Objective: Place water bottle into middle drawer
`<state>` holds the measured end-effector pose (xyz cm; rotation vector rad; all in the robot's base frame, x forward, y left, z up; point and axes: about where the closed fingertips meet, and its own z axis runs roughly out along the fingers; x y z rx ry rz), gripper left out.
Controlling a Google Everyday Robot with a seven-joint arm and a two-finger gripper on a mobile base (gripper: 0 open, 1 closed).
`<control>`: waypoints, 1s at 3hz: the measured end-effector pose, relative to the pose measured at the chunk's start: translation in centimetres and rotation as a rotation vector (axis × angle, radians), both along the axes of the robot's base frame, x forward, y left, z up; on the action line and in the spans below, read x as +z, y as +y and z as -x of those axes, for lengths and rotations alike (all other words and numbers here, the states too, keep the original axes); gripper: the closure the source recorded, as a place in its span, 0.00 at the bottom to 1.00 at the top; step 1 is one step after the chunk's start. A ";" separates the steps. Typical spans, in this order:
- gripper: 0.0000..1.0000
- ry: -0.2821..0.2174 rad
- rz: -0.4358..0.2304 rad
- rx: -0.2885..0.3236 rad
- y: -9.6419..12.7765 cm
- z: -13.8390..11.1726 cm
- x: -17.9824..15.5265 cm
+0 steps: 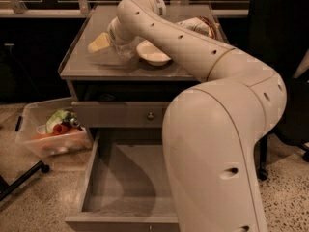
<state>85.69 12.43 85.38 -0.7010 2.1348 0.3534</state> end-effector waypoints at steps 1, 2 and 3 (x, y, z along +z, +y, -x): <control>0.14 0.028 0.032 0.018 0.8 -0.3 -0.3; 0.32 0.049 0.060 0.023 1.2 -0.5 -0.6; 0.55 0.058 0.077 0.025 1.3 -0.6 -0.7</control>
Offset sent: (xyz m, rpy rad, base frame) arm 0.0103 0.0116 -0.0004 -0.0922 0.0669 0.0238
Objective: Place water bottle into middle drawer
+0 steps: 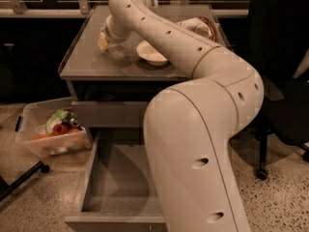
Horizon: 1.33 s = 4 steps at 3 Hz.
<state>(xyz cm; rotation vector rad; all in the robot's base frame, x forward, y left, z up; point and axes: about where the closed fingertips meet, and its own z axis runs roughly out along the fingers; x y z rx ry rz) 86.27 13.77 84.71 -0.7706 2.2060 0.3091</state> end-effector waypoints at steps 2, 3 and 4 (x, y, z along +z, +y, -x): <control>0.99 0.001 0.016 0.005 0.0 0.1 0.1; 1.00 -0.028 0.005 0.006 -1.0 1.7 1.5; 1.00 -0.140 -0.035 -0.009 -3.6 5.7 7.4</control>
Offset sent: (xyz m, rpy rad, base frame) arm -0.0236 -0.0141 0.0179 -0.0330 -0.0194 0.0210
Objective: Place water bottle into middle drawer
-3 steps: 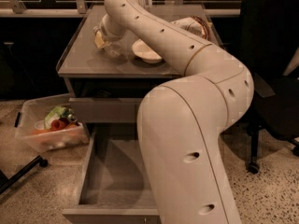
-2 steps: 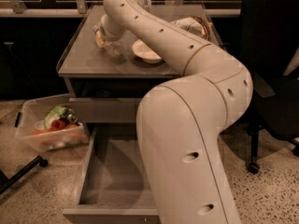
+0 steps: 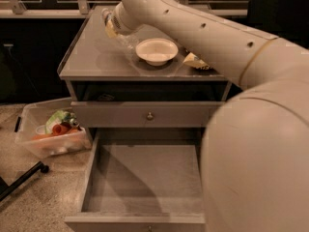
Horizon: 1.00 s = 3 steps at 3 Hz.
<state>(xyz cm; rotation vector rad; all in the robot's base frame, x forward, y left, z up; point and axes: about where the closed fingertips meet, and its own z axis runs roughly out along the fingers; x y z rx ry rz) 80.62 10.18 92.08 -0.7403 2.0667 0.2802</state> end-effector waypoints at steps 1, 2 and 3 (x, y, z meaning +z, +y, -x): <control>1.00 -0.059 -0.024 0.037 -1.8 5.5 2.8; 1.00 -0.060 -0.034 0.130 -3.2 11.4 3.4; 1.00 -0.060 -0.034 0.131 -3.2 11.4 3.4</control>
Offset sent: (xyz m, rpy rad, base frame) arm -0.1799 -0.0423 0.0370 0.0470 -0.0412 0.2346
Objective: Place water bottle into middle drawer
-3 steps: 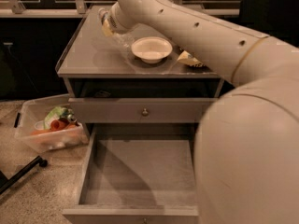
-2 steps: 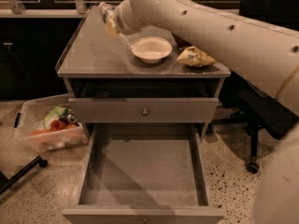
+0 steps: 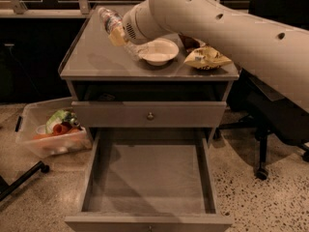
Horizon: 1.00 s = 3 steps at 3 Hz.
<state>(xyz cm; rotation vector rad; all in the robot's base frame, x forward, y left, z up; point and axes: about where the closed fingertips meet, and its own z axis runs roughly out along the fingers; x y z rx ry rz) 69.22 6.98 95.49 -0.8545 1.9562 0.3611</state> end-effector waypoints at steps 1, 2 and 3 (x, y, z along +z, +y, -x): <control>1.00 -0.014 -0.007 0.051 0.2 0.7 -0.4; 1.00 0.040 -0.069 0.151 0.9 4.8 -4.5; 1.00 0.145 -0.059 0.283 0.4 11.5 -10.7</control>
Offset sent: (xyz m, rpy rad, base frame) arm -0.1659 -0.0164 -0.1094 0.0418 -0.0363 0.4881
